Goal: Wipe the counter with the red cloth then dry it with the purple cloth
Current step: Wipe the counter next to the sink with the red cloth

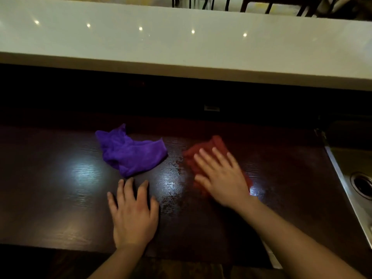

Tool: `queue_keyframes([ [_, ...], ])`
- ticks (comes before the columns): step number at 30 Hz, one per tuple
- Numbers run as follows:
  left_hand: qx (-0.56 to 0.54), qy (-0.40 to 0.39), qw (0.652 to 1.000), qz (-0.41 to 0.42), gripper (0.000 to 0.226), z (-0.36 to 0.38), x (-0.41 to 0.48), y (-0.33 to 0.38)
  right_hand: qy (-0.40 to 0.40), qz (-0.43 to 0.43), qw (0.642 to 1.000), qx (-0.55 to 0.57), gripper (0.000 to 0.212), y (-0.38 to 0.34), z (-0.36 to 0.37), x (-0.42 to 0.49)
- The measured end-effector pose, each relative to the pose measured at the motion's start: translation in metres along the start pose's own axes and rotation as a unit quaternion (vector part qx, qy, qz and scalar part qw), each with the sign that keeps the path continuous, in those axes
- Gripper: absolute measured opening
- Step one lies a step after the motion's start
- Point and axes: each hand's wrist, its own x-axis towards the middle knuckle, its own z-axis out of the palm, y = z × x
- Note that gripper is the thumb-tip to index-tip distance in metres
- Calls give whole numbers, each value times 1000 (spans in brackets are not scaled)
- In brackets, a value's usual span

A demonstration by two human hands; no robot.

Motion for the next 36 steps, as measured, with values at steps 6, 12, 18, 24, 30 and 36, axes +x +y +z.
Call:
queue_keyframes([
  [6,-3,1,1000,0,53,-2,-1,-1,5,69,997,42,64,-38,-4,63],
  [12,-37,-2,999,-7,57,-5,-1,-1,-24,-185,981,54,57,-90,23,-64],
  [18,-96,16,995,-15,58,-6,-3,-2,-10,-16,998,53,53,-95,-4,9],
  [24,-120,22,992,-19,58,-6,-3,-3,-4,-188,981,53,44,-106,18,-54],
  [30,-65,16,998,-12,56,-7,-4,0,17,88,996,7,49,-10,-2,-50],
  [36,-43,12,999,-7,54,-8,-3,2,-2,-9,1000,14,52,-34,8,-97],
])
